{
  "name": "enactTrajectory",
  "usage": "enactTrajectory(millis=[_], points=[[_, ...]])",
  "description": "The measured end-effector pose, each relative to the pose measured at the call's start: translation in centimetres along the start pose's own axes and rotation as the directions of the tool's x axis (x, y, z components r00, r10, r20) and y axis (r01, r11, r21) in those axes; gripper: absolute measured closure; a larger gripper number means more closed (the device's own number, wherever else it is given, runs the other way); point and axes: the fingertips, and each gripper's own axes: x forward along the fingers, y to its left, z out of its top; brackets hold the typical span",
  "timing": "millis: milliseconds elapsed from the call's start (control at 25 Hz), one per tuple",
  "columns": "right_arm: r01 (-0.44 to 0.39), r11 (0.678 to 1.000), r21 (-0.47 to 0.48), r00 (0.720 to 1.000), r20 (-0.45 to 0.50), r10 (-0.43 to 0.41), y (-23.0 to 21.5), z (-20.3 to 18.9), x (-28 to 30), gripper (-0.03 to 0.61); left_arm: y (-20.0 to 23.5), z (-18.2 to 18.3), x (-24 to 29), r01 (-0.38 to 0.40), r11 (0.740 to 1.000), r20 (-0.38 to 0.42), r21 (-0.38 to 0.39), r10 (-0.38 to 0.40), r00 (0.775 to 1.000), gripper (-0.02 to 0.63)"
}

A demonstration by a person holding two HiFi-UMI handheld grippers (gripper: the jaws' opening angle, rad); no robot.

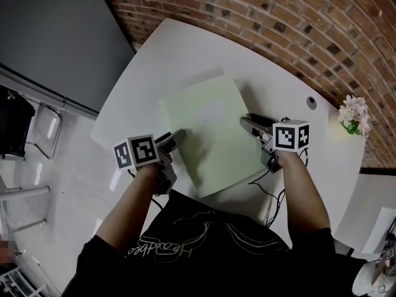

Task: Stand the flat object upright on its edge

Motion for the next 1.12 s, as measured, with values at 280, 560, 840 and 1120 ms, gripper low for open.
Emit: enactTrajectory(millis=[280, 560, 840, 1120], points=[[0.015, 0.999, -0.047, 0.998, 0.068, -0.012, 1.7, 0.8, -2.7, 0.388, -2.7, 0.5, -1.3, 0.014, 0.995, 0.026, 0.095, -0.016, 1.000, 0.364], [0.019, 0.994, -0.108, 0.989, 0.146, -0.003, 3.7, 1.7, -5.7, 0.389, -6.0, 1.3, -2.9, 0.027, 0.972, 0.069, 0.232, -0.045, 0.997, 0.364], [0.031, 0.986, -0.163, 0.982, 0.188, 0.000, 5.5, 2.1, -8.6, 0.390, -9.5, 2.1, -4.6, 0.020, 0.923, 0.108, 0.385, -0.066, 0.992, 0.364], [0.069, 0.969, -0.236, 0.971, 0.238, -0.011, 6.4, 2.5, -11.2, 0.393, -12.8, 2.2, -5.5, 0.021, 0.844, 0.120, 0.536, -0.101, 0.988, 0.364]])
